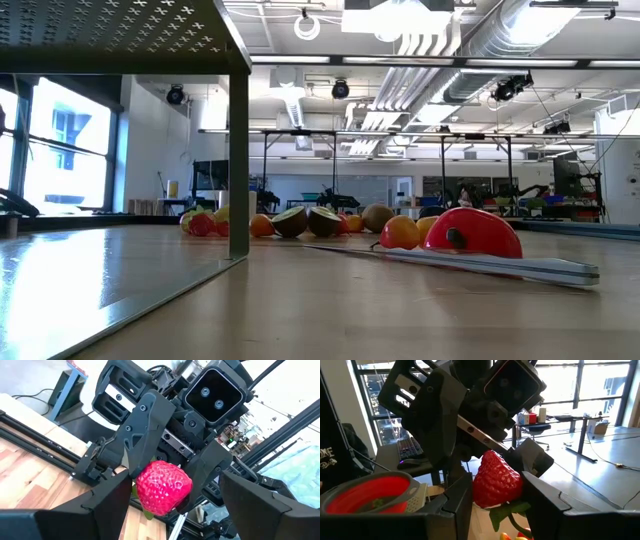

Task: Pick & Place Fruit
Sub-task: Put the strawberry into the red strainer bowl on the shelf

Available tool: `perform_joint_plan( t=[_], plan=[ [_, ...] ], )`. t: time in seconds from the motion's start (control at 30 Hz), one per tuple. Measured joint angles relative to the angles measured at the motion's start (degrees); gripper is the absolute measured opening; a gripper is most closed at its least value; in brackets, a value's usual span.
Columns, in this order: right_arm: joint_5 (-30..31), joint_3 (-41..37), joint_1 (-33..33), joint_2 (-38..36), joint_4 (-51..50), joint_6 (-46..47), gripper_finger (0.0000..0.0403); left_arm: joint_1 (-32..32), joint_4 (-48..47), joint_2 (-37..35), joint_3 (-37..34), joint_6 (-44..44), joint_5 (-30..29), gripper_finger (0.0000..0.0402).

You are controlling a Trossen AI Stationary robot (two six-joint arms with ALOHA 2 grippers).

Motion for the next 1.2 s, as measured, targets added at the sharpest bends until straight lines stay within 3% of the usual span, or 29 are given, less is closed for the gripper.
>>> perform_joint_plan(
  t=[0.13, 0.5, 0.83, 1.2],
  plan=[
    [0.5, 0.1, -0.1, 0.5, 0.1, 0.0, 0.0137, -0.5, 0.8, 0.5, 0.0, 0.1, -2.9, 0.0290],
    [0.2, -0.2, -0.1, 1.0, -1.3, 0.1, 0.0139, -0.4, 3.1, 1.9, 0.1, 0.3, -2.8, 0.0288],
    [1.0, -0.2, 0.0, 0.9, -0.3, -0.2, 0.0139, -0.3, 2.3, 2.0, 0.1, 0.1, -1.9, 0.0228],
    [1.4, -0.1, -0.1, 0.9, 1.2, -0.4, 0.0138, -0.3, 2.5, 2.0, 0.1, 0.8, -1.3, 0.0223]
  ],
)
